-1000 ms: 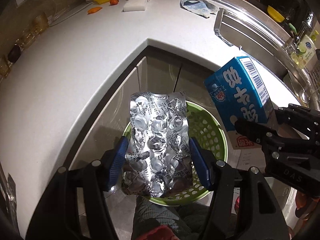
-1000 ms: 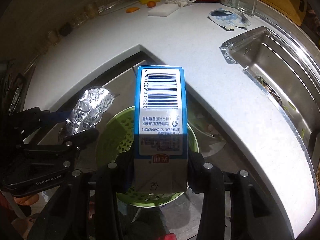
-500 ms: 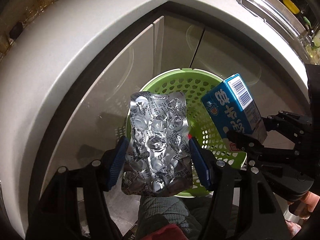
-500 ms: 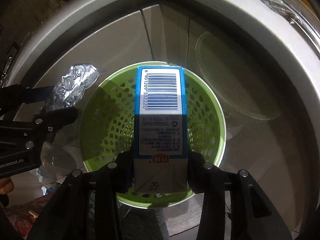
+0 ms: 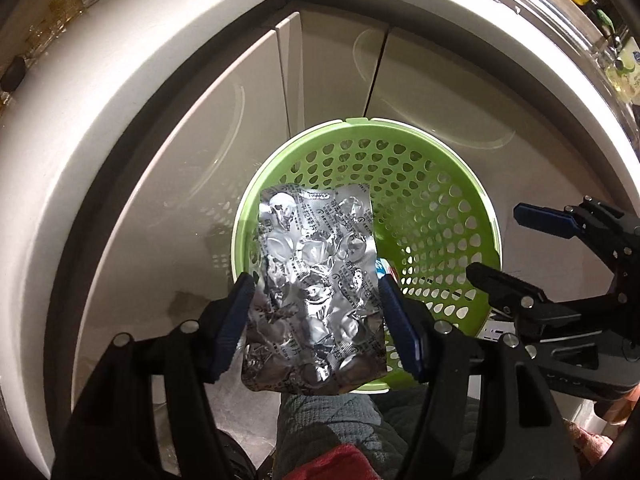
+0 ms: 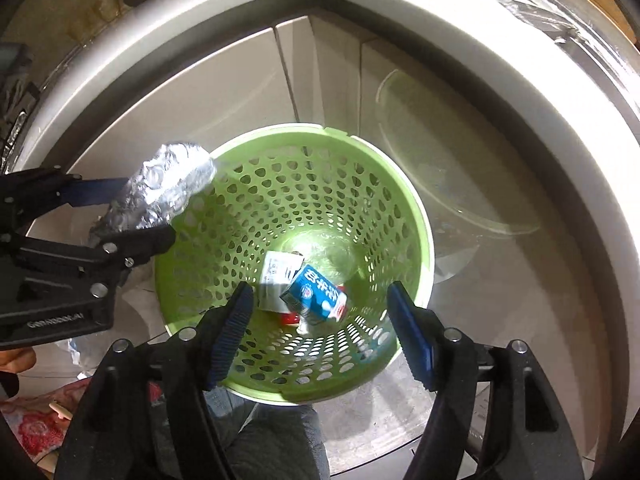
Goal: Collect trash
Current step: 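Carry both over the green basket, left drops the blister pack while right drops the milk carton, then grasp the white sponge block with the left tool while the right tool grasps the blue-white cloth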
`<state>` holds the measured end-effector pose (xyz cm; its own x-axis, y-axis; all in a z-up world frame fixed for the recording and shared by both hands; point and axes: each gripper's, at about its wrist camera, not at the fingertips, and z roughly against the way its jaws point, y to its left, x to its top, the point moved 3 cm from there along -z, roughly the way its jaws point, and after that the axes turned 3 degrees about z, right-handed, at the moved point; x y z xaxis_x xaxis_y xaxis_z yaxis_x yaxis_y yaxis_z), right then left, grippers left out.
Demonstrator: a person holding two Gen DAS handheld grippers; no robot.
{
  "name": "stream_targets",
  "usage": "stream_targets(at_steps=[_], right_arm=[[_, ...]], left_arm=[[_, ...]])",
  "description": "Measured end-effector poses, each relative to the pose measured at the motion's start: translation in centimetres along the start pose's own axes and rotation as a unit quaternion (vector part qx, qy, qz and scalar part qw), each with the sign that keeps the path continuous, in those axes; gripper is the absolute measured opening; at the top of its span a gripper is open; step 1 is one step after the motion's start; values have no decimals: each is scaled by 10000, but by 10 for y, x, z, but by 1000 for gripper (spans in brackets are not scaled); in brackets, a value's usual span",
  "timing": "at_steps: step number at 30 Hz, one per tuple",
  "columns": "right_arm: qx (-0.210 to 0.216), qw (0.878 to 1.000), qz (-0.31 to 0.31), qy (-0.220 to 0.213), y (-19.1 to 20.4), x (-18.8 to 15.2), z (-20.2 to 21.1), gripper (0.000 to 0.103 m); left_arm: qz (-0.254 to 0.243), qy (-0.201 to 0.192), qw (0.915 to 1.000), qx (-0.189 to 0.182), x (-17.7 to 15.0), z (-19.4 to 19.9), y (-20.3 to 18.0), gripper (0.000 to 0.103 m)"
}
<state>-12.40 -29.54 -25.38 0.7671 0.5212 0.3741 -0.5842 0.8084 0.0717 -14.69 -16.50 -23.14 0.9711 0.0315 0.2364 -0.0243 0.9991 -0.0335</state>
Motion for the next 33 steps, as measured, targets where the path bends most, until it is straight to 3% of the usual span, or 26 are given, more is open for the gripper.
stream_targets(at_steps=[3, 9, 14, 19, 24, 33], right_arm=[[-66, 9999, -38, -104, -6, -1, 14, 73], [-185, 9989, -132, -413, -17, 8, 44, 74], [-276, 9955, -247, -870, -28, 25, 85, 80], [-479, 9896, -306, -1319, -42, 62, 116, 87], [-585, 9834, -450, -1659, -62, 109, 134, 98], [-835, 9751, -858, -1865, -101, 192, 126, 100]], left_arm=[[-95, 32, 9999, -46, 1, 1, -4, 75], [-131, -2, 9998, -113, 13, 16, -5, 77], [-3, -405, 9989, -227, 38, 57, 5, 83], [31, -976, 9951, -160, 83, 94, 14, 88], [31, -1289, 9916, -122, 137, 112, 26, 90], [61, -1498, 9883, -287, 245, 97, 39, 95]])
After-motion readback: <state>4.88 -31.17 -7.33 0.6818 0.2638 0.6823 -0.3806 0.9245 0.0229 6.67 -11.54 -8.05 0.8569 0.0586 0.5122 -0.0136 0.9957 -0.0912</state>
